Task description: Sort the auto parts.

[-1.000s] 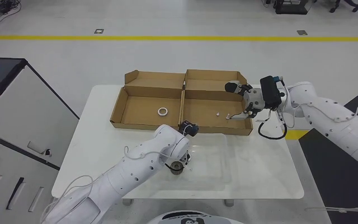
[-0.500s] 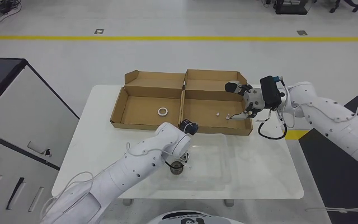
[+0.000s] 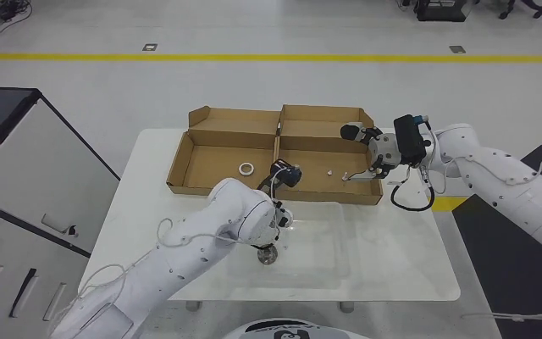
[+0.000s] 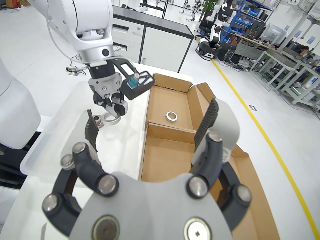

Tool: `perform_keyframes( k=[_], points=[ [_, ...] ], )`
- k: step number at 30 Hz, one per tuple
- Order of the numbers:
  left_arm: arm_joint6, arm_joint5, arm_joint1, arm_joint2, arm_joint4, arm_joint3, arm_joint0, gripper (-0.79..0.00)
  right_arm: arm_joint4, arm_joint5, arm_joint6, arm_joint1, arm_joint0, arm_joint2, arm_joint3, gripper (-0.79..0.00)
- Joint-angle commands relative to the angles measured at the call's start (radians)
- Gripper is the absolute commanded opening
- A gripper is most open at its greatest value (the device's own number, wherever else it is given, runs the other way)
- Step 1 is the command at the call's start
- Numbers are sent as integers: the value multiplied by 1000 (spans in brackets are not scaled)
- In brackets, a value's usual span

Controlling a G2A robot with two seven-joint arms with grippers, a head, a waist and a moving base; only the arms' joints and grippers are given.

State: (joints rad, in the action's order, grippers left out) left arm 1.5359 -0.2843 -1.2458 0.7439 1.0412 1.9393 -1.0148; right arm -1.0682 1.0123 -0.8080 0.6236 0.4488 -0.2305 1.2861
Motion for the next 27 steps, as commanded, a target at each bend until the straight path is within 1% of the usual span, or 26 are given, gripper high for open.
perform_keyframes(
  k=[1,8,13,15,18,22,27],
  points=[
    [0,0,16,32,-5,49,-18,-785,0,0,0,0,0,0,0,0],
    [0,0,64,166,-65,194,-83,-785,0,0,0,0,0,0,0,0],
    [-3,14,89,314,-219,260,-129,-785,0,0,0,0,0,0,0,0],
    [-51,41,93,382,-311,253,-155,-785,0,0,0,0,0,0,0,0],
    [-152,126,95,460,-484,213,-201,-785,0,0,0,0,0,0,0,0],
    [-267,275,96,538,-725,133,-250,-785,0,0,0,0,0,0,0,0],
    [-331,476,99,601,-988,35,-277,-785,0,0,0,0,0,0,0,0]
  ],
)
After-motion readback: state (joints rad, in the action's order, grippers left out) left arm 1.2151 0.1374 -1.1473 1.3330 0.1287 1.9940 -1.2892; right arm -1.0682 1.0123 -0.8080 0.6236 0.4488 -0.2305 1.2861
